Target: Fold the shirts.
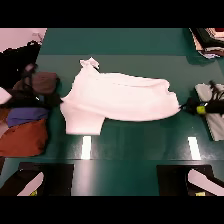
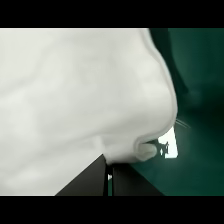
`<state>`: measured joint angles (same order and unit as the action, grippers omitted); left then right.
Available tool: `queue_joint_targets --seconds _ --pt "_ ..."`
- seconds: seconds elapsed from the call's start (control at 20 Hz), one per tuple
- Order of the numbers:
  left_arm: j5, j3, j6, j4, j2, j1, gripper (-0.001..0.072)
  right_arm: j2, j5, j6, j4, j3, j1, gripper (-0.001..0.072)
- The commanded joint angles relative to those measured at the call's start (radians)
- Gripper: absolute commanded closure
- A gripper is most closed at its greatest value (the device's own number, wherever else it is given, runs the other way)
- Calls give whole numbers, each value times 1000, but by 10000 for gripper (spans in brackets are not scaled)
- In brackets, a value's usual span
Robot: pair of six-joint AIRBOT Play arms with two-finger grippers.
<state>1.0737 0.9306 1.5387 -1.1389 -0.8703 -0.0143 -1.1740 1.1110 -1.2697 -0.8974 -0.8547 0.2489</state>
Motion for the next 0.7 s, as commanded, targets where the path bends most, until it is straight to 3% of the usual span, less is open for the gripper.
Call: queue_joint_targets --seconds 0.0,0.4,0.65 --pt "74 252 2 -63 71 1 683 129 24 4 8 -201 -35 697" --pt "56 1043 -1 -62 98 1 684 385 6 4 3 -739 -37 697" --pt "23 1251 -2 -37 101 1 684 412 90 -87 -170 -953 -37 698"
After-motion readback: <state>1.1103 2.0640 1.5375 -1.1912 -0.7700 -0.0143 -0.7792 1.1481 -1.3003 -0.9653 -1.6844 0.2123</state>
